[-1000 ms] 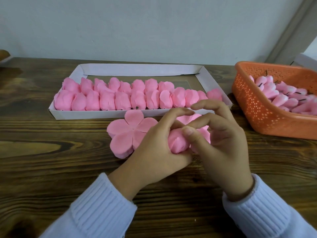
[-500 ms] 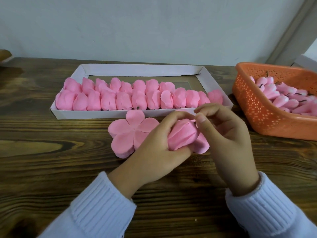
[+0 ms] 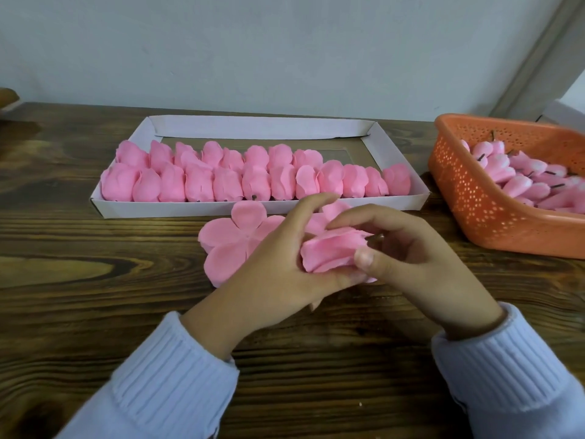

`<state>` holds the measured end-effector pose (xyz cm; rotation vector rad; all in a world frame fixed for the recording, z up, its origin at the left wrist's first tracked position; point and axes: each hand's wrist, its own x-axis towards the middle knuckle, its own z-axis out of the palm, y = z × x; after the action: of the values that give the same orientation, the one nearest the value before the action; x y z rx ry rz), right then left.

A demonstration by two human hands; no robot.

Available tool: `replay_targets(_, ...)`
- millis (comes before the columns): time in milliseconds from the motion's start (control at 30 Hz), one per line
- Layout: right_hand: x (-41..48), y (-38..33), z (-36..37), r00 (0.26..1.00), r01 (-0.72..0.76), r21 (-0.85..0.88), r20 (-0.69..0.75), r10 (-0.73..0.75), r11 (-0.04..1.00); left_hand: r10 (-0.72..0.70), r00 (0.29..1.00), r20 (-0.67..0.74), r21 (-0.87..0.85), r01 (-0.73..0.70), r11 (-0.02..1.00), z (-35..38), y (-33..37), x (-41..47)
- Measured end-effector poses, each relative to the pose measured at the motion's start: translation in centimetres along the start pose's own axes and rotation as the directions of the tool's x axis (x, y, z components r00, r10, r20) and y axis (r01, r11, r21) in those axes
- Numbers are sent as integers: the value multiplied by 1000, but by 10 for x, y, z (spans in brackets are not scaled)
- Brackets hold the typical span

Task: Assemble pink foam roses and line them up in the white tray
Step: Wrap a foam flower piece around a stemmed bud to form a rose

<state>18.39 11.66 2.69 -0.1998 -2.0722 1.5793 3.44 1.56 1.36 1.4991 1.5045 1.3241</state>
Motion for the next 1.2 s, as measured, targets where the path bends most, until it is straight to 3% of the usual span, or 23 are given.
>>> replay_targets(167, -1, 5, 3, 999, -27, 220, -32, 35, 975, 56, 997, -50, -95, -61, 994, 1, 3, 1)
replay_targets(300, 1, 9, 8, 992, -83, 557, -31, 121, 826, 100, 993, -70, -204, -112, 973, 5, 3, 2)
replay_targets(433, 2, 10, 21, 987, -157, 735, 98, 125, 660, 96, 995, -31, -239, -101, 966, 9, 7, 4)
replay_targets(567, 1, 10, 28, 966, -250, 737, 144, 216, 628, 104, 995, -7, -272, -102, 957, 12, 9, 1)
replay_targets(767, 2, 12, 33, 905, -375, 609, 76, 418, 699, 117, 991, -66, -328, -132, 935, 12, 10, 0)
replay_targets(1100, 1, 10, 32, 947, -289, 761, 139, 288, 581, 146, 985, -94, -280, -167, 945, 13, 8, 2)
replay_targets(1200, 1, 13, 32, 930, -323, 714, 119, 346, 621, 114, 988, -99, -315, -140, 939, 14, 8, 1)
